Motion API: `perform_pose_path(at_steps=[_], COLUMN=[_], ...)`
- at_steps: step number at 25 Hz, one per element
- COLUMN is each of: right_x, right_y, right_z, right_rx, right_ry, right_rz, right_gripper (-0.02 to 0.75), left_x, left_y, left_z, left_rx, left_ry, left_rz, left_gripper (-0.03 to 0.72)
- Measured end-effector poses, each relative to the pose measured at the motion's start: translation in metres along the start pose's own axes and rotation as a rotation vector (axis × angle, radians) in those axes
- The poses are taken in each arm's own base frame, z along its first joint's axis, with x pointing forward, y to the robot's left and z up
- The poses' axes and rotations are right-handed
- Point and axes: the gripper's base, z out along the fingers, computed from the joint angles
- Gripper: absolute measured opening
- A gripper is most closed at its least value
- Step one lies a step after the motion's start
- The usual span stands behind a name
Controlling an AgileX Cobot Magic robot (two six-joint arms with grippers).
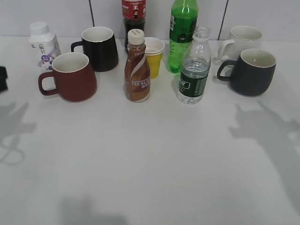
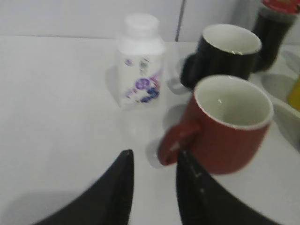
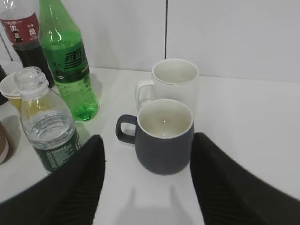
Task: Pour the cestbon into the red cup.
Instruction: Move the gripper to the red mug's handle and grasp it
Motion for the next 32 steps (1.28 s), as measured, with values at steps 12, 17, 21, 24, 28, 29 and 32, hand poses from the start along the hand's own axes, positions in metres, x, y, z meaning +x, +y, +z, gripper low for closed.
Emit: perform_pose_path(at_steps=[12,17,21,24,28,29,32], right_x=[0.009,0.011,0.012,0.012,0.012,0.012,0.012], right_y=[0.016,0.017,0.017,0.017,0.017,0.017,0.017], right_z=[0.019,0.025,0.026,0.026,0.026,0.026,0.026], right_rx=[-0.074,-0.073,-0.073,-0.072,-0.072,-0.072,-0.072], right_ry=[0.017,0.019,0.025,0.023,0.019,0.019,0.019], right_rz=[-0.082,-0.084,-0.084,-0.084,-0.084,-0.084,-0.084], right_gripper=[0.441,0.441,0.441,0.441,0.441,0.441,0.441], left_x=[0.058,0.072,0.066,0.064,0.061,0.059,0.058], left_y=[-0.001,-0.005,-0.007,-0.008,-0.01,-0.011,-0.011], left_z=[0.043,0.067,0.081,0.09,0.101,0.103,0.105], left_rx=[-0.002,0.027,0.03,0.031,0.031,0.032,0.031], left_ry=[-0.174,-0.149,-0.167,-0.166,-0.123,-0.114,-0.101], left_rz=[0.07,0.106,0.106,0.105,0.103,0.103,0.101], left_gripper=[0.279,0.356,0.363,0.361,0.354,0.345,0.302])
